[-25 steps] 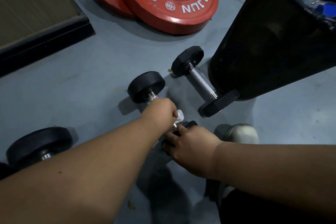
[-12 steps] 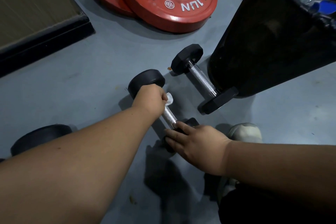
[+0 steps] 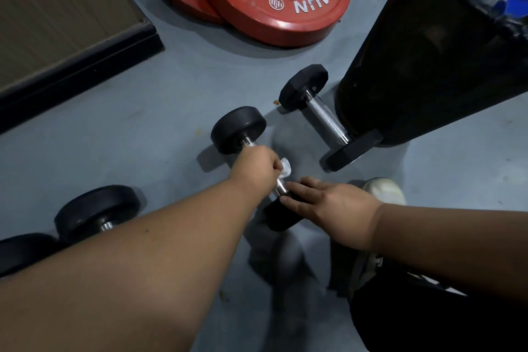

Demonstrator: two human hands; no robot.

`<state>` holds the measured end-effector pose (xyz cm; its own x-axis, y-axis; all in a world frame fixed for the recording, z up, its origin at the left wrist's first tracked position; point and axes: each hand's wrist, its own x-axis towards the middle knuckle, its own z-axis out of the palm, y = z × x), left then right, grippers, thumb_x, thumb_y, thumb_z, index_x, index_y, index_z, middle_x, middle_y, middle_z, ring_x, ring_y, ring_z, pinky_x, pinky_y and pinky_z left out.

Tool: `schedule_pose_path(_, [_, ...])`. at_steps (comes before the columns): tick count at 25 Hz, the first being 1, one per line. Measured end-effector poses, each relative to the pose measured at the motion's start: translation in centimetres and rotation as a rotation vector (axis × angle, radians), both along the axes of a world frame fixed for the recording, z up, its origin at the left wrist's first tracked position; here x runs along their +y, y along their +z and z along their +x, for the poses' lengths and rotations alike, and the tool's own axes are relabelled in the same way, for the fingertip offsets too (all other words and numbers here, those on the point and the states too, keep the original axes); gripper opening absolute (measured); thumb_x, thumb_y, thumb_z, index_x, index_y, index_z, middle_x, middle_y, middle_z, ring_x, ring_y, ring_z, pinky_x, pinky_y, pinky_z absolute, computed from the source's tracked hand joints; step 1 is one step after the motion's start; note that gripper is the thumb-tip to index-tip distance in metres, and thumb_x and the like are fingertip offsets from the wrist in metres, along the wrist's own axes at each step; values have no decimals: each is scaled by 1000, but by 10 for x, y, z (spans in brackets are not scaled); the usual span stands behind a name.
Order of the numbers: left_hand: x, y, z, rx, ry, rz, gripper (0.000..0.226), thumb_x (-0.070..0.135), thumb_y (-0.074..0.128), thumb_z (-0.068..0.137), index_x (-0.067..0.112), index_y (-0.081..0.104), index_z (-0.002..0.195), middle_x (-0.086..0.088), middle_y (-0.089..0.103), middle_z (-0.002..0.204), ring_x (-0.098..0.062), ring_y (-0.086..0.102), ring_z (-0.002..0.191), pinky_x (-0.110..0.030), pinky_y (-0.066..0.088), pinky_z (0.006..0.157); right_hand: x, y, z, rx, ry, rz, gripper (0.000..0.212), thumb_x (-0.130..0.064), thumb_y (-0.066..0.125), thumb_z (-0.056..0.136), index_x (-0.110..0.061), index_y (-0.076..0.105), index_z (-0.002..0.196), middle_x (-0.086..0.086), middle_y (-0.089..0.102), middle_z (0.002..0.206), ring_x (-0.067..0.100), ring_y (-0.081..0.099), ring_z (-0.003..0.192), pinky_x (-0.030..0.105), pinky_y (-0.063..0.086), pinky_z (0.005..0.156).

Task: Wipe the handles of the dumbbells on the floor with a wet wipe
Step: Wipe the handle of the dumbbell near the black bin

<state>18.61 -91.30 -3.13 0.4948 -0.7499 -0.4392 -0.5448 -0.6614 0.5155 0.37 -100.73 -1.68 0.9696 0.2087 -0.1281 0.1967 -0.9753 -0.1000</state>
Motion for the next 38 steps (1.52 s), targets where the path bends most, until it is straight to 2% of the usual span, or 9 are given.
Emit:
schedule_pose_path(3, [2, -1, -17, 47, -17, 76, 20, 20, 64, 87, 18, 76, 102, -6, 73, 99, -22, 68, 92, -29, 53, 88, 1, -3, 0, 22, 14, 14, 61, -6, 59, 81, -15, 54, 141, 14, 53, 144, 38, 63, 107, 43, 58, 56])
schedule_pose_path(8, [1, 1, -12, 52, -63, 131, 24, 24, 62, 92, 21, 73, 113, -6, 70, 111, -23, 65, 104, -30, 50, 95, 3, 0, 7, 67, 5, -3, 59, -8, 60, 83, -17, 53, 141, 15, 55, 140, 40, 63, 100, 44, 58, 54])
schedule_pose_path(12, [6, -1, -4, -65, -94, 23, 20, 23, 60, 91, 24, 76, 104, -3, 72, 102, -23, 66, 98, -30, 51, 89, 6, -1, 8, 70, -2, -9, 54, -11, 56, 86, -17, 54, 140, 13, 56, 137, 39, 62, 100, 43, 57, 56])
schedule_pose_path(17, [8, -9, 18, -65, 42, -107, 17, 21, 65, 90, 23, 76, 103, 1, 70, 106, -19, 66, 100, -32, 51, 93, 7, -5, 7, 113, -41, 31, 57, -13, 57, 92, -17, 44, 147, 13, 51, 139, 40, 56, 109, 50, 58, 65])
schedule_pose_path(21, [14, -14, 35, -136, 76, -186, 16, 21, 67, 90, 20, 76, 103, 3, 65, 107, -18, 63, 97, -28, 50, 87, 7, -2, 6, 78, -27, 22, 57, -13, 65, 86, -15, 51, 142, 12, 56, 134, 38, 60, 104, 46, 58, 59])
schedule_pose_path(26, [15, -18, 28, -148, 69, -211, 16, 17, 65, 90, 18, 76, 102, -1, 64, 105, -22, 64, 94, -36, 53, 87, 6, -2, 5, 41, -15, 30, 60, -13, 75, 79, -15, 58, 136, 11, 61, 130, 36, 64, 98, 43, 58, 52])
schedule_pose_path(30, [19, -15, 20, -89, -11, -204, 15, 22, 70, 88, 20, 77, 101, 1, 68, 104, -18, 64, 98, -31, 50, 93, 4, -5, 7, 48, -20, 33, 61, -13, 78, 77, -15, 59, 135, 11, 61, 130, 36, 64, 95, 43, 57, 50])
schedule_pose_path(34, [25, -10, -8, -38, -251, -149, 16, 18, 66, 84, 19, 77, 96, -1, 68, 100, -22, 64, 98, -34, 49, 90, 3, -1, 8, 37, -8, 25, 59, -9, 73, 76, -16, 61, 133, 14, 58, 139, 39, 66, 102, 42, 58, 51])
schedule_pose_path(38, [24, -10, -3, -53, -254, -162, 16, 21, 68, 85, 22, 77, 98, 0, 68, 102, -21, 63, 99, -33, 48, 91, 4, -1, 7, 57, 16, 16, 53, -10, 64, 82, -16, 58, 135, 15, 57, 140, 40, 64, 105, 45, 59, 57])
